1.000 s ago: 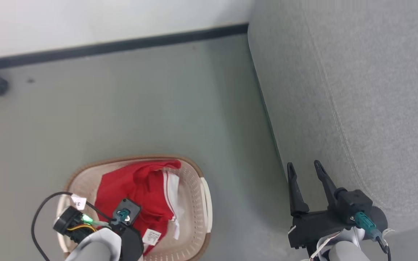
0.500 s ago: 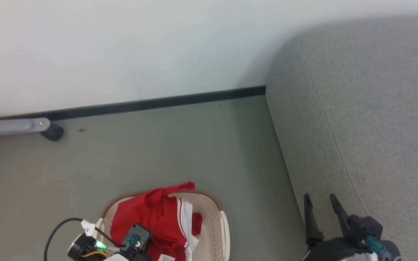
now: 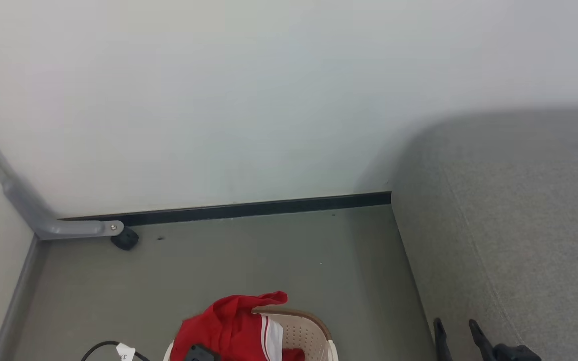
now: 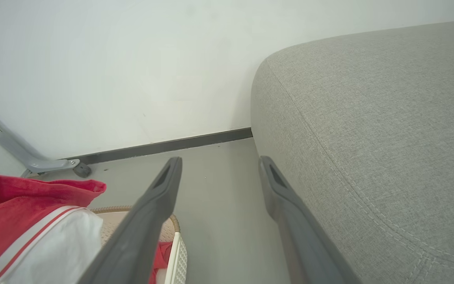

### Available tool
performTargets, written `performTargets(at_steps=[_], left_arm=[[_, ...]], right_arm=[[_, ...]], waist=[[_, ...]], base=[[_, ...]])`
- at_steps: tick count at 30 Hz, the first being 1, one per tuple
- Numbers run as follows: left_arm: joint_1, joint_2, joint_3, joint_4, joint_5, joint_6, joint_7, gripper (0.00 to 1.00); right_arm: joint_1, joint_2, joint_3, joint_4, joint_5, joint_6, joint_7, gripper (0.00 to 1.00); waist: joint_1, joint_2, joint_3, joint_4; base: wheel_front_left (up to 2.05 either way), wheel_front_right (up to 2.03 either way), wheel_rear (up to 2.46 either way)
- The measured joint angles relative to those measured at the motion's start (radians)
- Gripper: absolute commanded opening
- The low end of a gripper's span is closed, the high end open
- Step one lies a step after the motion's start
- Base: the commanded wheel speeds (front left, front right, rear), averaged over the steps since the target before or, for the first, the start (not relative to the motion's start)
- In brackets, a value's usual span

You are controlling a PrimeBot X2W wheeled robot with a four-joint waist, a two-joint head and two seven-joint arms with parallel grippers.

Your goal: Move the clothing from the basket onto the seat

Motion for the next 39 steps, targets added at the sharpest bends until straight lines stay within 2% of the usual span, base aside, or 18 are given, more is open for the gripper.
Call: performTargets(at_steps=[6,19,27,39], left_arm=[[0.044,-0.002,0.039,-0.096,-0.047,0.006,0.0,0.0],[0.101,0.005,0.119,-0.38,-0.072,0.012,0.0,0.0],[0.101,0.013,0.162,-0.598,-0.117,0.008,-0.002,0.0],[0.101,0.049,0.188,-0.878,-0.127,0.006,-0.006,0.0]], right_arm=[[0.03,-0.006,-0.025,-0.012,0.0,0.006,0.0,1.0],[0.058,-0.01,-0.042,-0.043,0.003,0.02,0.0,1.0],[0.063,-0.006,-0.039,-0.043,-0.002,0.029,0.0,1.0],[0.075,0.002,-0.036,-0.045,-0.008,0.045,0.0,1.0]], waist=[[0.0001,0.0,-0.053,0.032],[0.0003,0.0001,-0.102,0.109],[0.0003,0.0001,-0.115,0.12],[0.0003,0.0001,-0.125,0.12]], base=[[0.0,0.0,0.0],[0.0,0.0,0.0],[0.0,0.0,0.0],[0.0,0.0,0.0]])
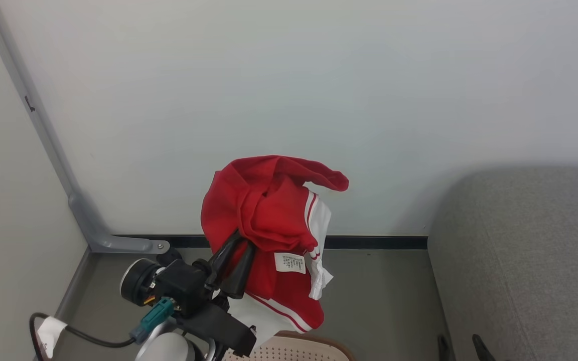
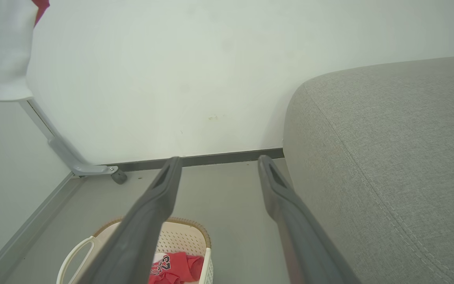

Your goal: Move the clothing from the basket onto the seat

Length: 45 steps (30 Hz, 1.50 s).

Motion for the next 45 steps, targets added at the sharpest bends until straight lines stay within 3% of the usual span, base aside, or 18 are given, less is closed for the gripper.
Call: performTargets(at_steps=[16,21,24,35,45], left_arm=[[-0.001,0.031,-0.071,-0.17,-0.037,-0.006,0.0,0.0],[-0.001,0.049,-0.091,-0.201,-0.046,-0.006,0.0,0.0],[0.0,0.061,-0.101,-0.209,-0.052,-0.006,0.0,0.0],[0.0,0.067,-0.129,-0.215,-0.068,-0.006,0.0,0.0],[-0.003,0.076,-0.16,-0.206,-0.097,-0.006,0.0,0.0]], right_arm=[[0.006,0.006,0.033,-0.051,-0.036,0.045,0.0,1.0],[0.027,0.007,0.083,-0.113,-0.038,0.124,0.0,1.0],[0.041,0.008,0.119,-0.167,-0.038,0.148,0.0,1.0],[0.041,-0.046,0.245,-0.339,-0.1,0.164,0.0,1.0],[0.015,-0.098,0.31,-0.424,-0.182,0.167,0.0,1.0]], waist=[[0.0,0.0,-0.007,0.001],[0.0,0.0,-0.007,0.001],[0.0,0.0,-0.005,0.0],[0.0,0.0,0.016,-0.02],[0.0,0.0,0.026,-0.027]], base=[[0.0,0.0,0.0],[0.0,0.0,0.0],[0.0,0.0,0.0],[0.0,0.0,0.0],[0.0,0.0,0.0]])
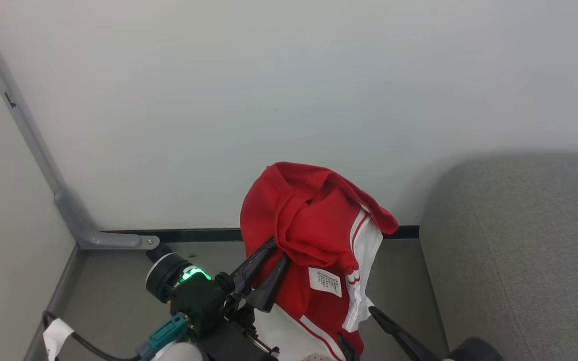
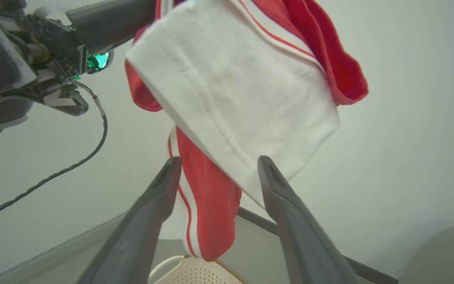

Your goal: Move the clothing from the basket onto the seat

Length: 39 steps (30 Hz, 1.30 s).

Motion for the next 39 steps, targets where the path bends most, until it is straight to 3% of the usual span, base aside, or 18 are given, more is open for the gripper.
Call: performTargets(at_steps=[16,22,39], left_arm=[[-0.025,0.005,-0.062,-0.001,-0.01,0.0,0.0,0.0],[-0.047,-0.016,-0.114,-0.011,-0.016,-0.001,0.0,0.0],[-0.065,0.0,-0.178,-0.004,-0.027,-0.001,0.0,0.0]], right_arm=[[-0.087,-0.011,0.016,0.02,-0.1,-0.002,-0.003,1.0],[-0.109,-0.002,0.009,0.072,-0.119,-0.024,-0.003,1.0],[-0.185,0.059,0.015,0.123,-0.12,-0.057,-0.003,1.0]], waist=[[0.0,0.0,0.003,-0.002],[0.0,0.0,0.006,0.015],[0.0,0.0001,0.012,0.047]], base=[[0.0,0.0,0.0],[0.0,0.0,0.0],[0.0,0.0,0.0]])
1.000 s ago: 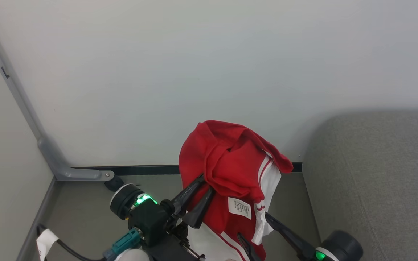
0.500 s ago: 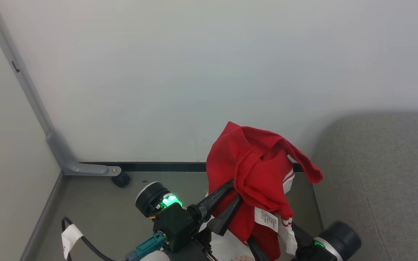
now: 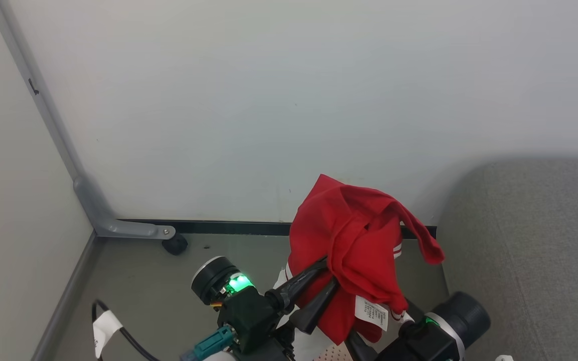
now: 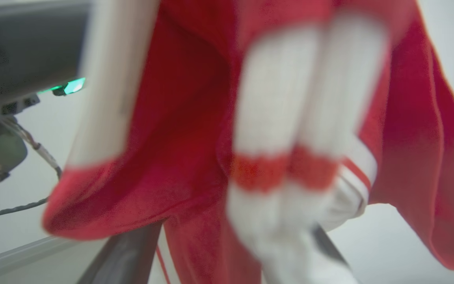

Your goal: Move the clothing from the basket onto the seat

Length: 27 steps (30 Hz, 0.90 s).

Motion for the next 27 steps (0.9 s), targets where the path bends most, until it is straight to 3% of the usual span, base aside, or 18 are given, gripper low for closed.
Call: performTargets(at_steps=[13,14,15,16,27], left_arm=[[0.0,0.009,-0.038,0.02,-0.039,0.0,-0.003,0.0],[0.0,0.011,-0.044,0.021,-0.041,0.0,-0.003,0.0],[0.0,0.012,-0.048,0.022,-0.043,0.0,-0.003,0.0],[0.0,0.012,-0.052,0.023,-0.045,0.0,-0.003,0.0],[0.0,0.014,-0.066,0.032,-0.054,0.0,-0.003,0.0]], right_arm=[[-0.024,0.012,-0.002,-0.013,0.001,-0.019,0.0,1.0],[-0.024,0.012,-0.001,-0.013,0.002,-0.019,0.0,0.91],[-0.025,0.013,0.0,-0.013,0.006,-0.019,0.0,0.36],[-0.025,0.014,0.002,-0.014,0.01,-0.019,0.0,0.0],[-0.017,0.024,-0.026,-0.037,0.054,-0.026,0.0,0.0]], waist=[[0.0,0.0,0.0,0.007],[0.0,0.0,0.0,0.008],[0.0,0.0,0.0,0.008],[0.0,0.0,0.0,0.009],[0.0,0.0,-0.004,0.012]], base=[[0.0,0.0,0.0],[0.0,0.0,0.0],[0.0,0.0,0.0],[0.0,0.0,0.0],[0.0,0.0,0.0]])
